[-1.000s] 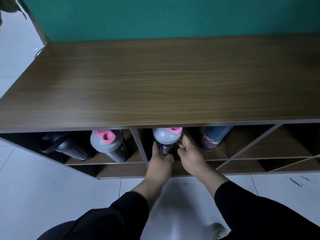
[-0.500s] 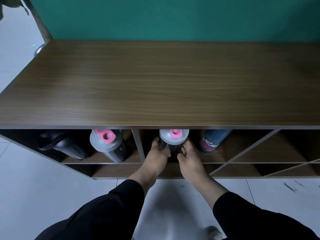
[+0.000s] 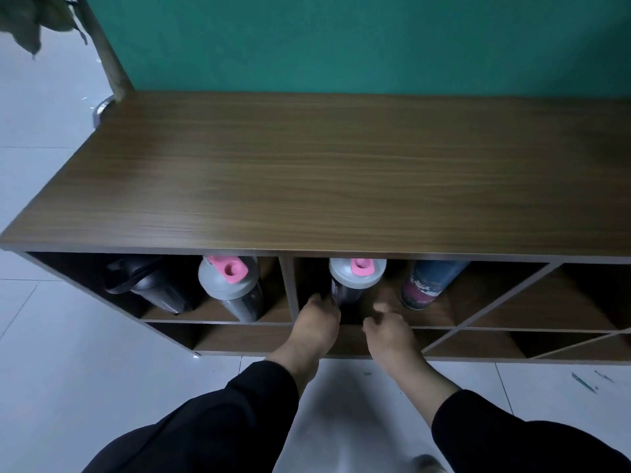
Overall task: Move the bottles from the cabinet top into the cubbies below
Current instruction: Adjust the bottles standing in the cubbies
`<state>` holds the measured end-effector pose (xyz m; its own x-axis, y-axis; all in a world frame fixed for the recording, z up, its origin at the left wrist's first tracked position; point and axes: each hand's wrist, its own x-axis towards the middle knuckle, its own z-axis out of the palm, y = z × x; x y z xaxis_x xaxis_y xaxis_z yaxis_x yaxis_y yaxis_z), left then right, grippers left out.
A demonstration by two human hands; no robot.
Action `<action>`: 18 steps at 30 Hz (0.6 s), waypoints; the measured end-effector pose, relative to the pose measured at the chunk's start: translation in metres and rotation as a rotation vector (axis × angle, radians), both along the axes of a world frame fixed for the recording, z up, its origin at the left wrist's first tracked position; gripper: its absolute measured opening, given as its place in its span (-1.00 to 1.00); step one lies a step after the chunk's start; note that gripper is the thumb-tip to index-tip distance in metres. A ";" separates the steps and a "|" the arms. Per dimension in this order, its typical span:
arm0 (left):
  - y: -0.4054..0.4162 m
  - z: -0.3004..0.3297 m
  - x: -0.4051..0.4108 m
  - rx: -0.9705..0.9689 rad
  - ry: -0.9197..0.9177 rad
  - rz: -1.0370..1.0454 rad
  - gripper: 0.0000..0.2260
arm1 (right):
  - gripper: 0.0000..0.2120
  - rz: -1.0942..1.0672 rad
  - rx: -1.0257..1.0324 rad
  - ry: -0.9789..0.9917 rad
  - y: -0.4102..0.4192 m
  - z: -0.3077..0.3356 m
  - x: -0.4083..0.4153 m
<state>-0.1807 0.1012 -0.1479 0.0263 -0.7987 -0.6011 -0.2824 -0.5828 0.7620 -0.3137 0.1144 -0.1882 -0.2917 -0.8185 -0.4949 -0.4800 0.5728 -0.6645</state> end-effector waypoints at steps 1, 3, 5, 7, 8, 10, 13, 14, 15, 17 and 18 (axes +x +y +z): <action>0.003 0.004 0.004 0.022 -0.004 0.007 -0.87 | -0.70 0.013 0.002 -0.001 0.002 0.002 0.005; 0.009 0.008 0.017 0.057 0.011 0.073 -0.82 | -0.79 0.097 0.031 -0.067 0.004 0.003 0.020; 0.014 0.008 0.034 0.100 0.079 0.188 -0.83 | -0.78 0.214 0.067 -0.135 0.008 0.010 0.046; 0.023 0.011 0.053 0.116 0.097 0.351 -0.81 | -0.78 0.319 0.044 -0.144 0.012 0.016 0.072; 0.026 0.011 0.065 0.104 0.064 0.440 -0.83 | -0.77 0.352 0.027 -0.133 0.013 0.016 0.085; 0.027 0.008 0.089 0.053 0.000 0.632 -0.85 | -0.76 0.394 0.012 -0.117 0.014 0.016 0.107; 0.026 0.010 0.113 0.064 0.056 0.773 -0.73 | -0.75 0.407 -0.012 -0.179 0.012 0.021 0.133; 0.024 0.009 0.119 0.074 0.059 0.769 -0.68 | -0.62 0.406 -0.005 -0.208 0.010 0.022 0.140; 0.022 0.009 0.123 0.074 0.055 0.744 -0.62 | -0.49 0.408 0.000 -0.230 0.008 0.022 0.145; 0.018 0.008 0.126 0.034 0.050 0.668 -0.48 | -0.34 0.428 -0.005 -0.222 0.000 0.020 0.152; 0.014 0.004 0.127 0.014 0.041 0.629 -0.40 | -0.33 0.431 -0.021 -0.197 -0.005 0.019 0.154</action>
